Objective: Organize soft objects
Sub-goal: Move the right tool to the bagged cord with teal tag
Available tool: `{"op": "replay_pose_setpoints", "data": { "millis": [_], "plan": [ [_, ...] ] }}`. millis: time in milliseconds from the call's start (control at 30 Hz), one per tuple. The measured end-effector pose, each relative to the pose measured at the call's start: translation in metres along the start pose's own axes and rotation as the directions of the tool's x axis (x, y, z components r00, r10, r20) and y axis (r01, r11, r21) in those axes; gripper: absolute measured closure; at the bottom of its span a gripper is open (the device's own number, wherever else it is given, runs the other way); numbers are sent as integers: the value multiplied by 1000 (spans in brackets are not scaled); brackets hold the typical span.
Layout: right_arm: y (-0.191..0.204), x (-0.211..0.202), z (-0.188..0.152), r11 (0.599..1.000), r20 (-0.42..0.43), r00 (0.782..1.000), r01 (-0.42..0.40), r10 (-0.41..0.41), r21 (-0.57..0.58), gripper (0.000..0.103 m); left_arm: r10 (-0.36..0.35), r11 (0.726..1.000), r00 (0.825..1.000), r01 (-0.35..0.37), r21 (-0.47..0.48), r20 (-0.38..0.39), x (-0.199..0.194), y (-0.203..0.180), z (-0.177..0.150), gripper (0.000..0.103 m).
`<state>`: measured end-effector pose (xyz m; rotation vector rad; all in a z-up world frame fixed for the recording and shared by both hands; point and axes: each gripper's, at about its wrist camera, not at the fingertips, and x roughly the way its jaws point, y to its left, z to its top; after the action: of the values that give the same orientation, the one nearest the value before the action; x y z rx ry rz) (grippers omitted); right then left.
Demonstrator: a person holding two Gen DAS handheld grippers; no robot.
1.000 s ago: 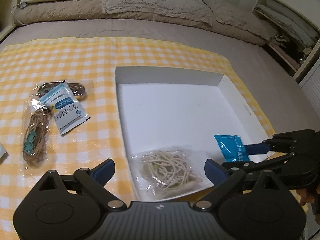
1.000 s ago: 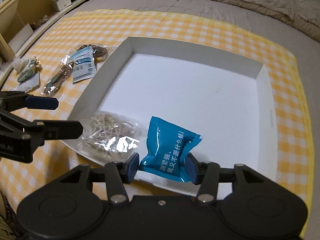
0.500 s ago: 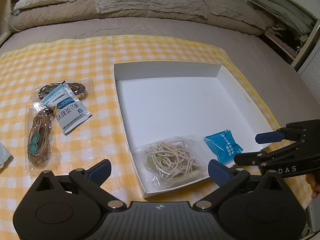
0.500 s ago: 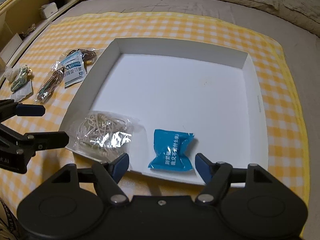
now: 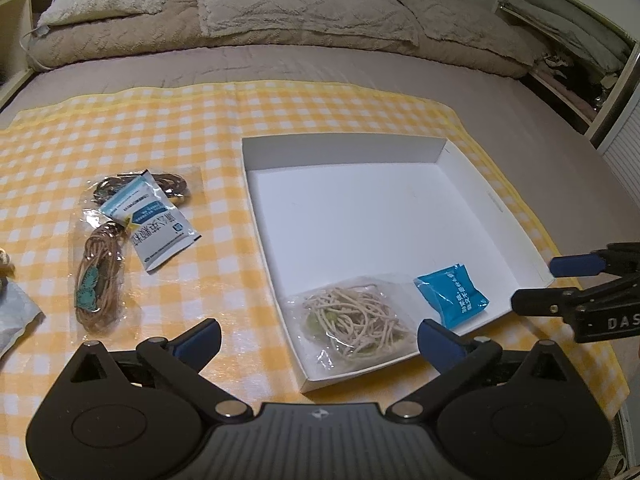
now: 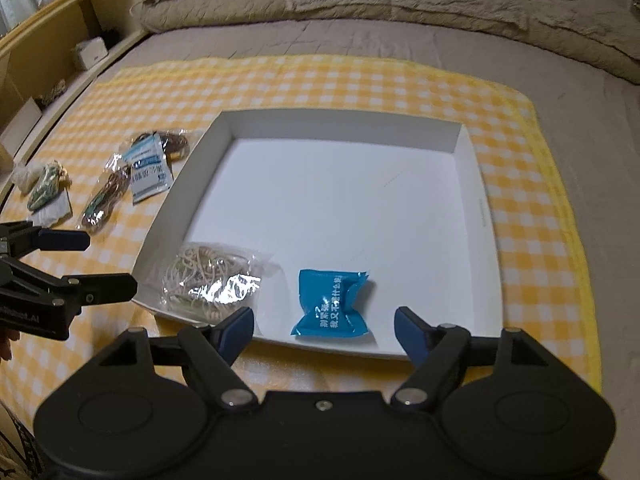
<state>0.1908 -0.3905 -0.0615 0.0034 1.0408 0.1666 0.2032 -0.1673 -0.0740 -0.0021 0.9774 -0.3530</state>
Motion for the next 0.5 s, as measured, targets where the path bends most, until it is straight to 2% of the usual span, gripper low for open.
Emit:
{"op": "replay_pose_setpoints", "data": {
  "millis": [33,100,167,300,500],
  "plan": [
    [0,-2,-1,1000,7,1000,4,-4,1,21,2,1000,1000,-2,-1,5,-2,1,0,0],
    [-1,-6,-2,1000,25,1000,13,-13,8,9,10,1000,1000,-10,0,14,-4,4,1,0],
    [-2,-9,-3,1000,48,999,25,-25,13,2,16,1000,1000,-16,0,25,-8,6,1,0],
    [-1,-13,-5,999,89,995,39,-41,22,0,23,1000,999,-23,-4,41,-14,13,1,0],
    [6,-13,0,999,107,993,46,-47,9,0,67,998,995,-66,-13,70,-24,28,2,0]
  ]
}}
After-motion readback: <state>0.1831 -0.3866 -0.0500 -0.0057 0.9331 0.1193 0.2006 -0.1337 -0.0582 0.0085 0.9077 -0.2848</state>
